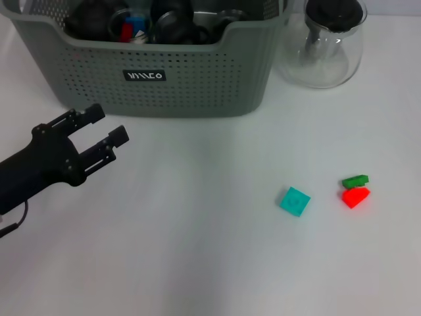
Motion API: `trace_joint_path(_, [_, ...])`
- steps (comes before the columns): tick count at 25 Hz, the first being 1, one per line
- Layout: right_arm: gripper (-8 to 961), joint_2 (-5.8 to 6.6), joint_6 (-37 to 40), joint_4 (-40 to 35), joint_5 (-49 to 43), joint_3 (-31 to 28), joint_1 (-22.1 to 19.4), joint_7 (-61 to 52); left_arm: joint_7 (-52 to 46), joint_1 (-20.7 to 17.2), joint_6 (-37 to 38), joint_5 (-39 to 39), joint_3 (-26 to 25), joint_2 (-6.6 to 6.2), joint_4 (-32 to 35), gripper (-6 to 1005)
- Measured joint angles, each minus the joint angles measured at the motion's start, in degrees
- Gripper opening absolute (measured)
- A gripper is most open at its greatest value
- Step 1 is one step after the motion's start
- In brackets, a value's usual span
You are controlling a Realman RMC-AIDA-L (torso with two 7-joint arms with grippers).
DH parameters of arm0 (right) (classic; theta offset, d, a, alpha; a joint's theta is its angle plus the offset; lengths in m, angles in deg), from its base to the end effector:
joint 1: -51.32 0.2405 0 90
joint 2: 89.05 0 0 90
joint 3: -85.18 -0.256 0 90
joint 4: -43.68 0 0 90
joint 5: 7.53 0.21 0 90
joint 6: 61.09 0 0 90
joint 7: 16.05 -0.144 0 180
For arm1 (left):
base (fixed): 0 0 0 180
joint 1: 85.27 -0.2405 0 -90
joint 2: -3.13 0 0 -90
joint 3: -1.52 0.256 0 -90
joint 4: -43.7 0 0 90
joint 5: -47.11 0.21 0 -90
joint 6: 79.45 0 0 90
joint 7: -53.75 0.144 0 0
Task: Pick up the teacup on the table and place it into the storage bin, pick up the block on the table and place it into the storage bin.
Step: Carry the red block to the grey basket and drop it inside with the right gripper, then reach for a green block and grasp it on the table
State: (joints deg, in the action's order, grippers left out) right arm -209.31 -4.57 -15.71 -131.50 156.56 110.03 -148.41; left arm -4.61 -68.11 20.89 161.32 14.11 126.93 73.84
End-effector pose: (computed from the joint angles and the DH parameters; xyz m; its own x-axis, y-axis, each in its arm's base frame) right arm -0.0011 0.4516 -0.0141 0.8976 -0.2323 -0.3746 -0.3780 -0.8429 -0.3830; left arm -0.3199 0.2404 0.0041 0.5830 0.1906 0.7898 0.6207 -0.7317 -0.2817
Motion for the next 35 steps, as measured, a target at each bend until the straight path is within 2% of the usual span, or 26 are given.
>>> trace_joint_path(3, [148,0.01,-8.6,11.8,-1.5,1.5,7.1,0.2,0.0,-0.7,0.7,0.4,0.6,0.1,0.1,657])
trace_joint_path(5, [99,0.04,-13.0,18.8,-3.0,1.9,11.6,0.5,0.0,-0.7,2.6,2.8,2.1,0.08,0.7,657])
trace_joint_path(8, [26,-0.28,-17.4,26.0,-5.5,2.9,15.7,0.6,-0.2,0.3,6.0,7.1,3.6,-0.21,1.2,657])
trace_joint_path(11, [2,-0.46,-19.9,29.4,-5.9,5.0,17.3,0.4,-1.5,1.7,7.8,9.9,4.1,-0.45,1.3,657])
trace_joint_path(15, [3,-0.47,-19.2,28.1,-5.4,6.0,15.7,0.1,-2.1,2.2,7.5,10.1,3.9,-0.53,1.3,657])
trace_joint_path(17, [3,-0.33,-16.8,23.9,-4.3,5.8,12.9,0.1,-2.1,2.2,7.4,9.9,3.6,-0.54,1.3,657])
trace_joint_path(19, [3,-0.17,-13.9,16.9,-1.4,5.7,7.5,1.3,-2.1,2.2,7.4,9.8,3.4,-0.56,1.3,657])
trace_joint_path(25, [98,0.32,-0.4,-8.9,18.0,4.5,-16.9,14.6,-1.9,2.3,7.2,9.8,3.4,-0.57,1.3,657])
trace_joint_path(28, [155,0.85,10.8,-18.6,19.3,0.6,-26.7,13.1,-2.1,2.5,7.2,9.8,3.4,-0.75,1.3,657])
trace_joint_path(29, [203,1.13,14.5,-21.0,18.7,-1.0,-29.3,11.9,-2.1,2.6,7.2,9.8,3.4,-0.86,1.3,657])
trace_joint_path(32, [345,1.66,30.4,-28.7,13.6,-8.9,-33.7,5.6,-2.3,3.1,7.2,9.8,3.4,-1.11,1.3,657])
trace_joint_path(35, [492,1.73,44.7,-34.0,3.5,-16.9,-33.4,-0.2,-2.8,3.7,7.2,9.8,3.4,-1.22,1.2,657])
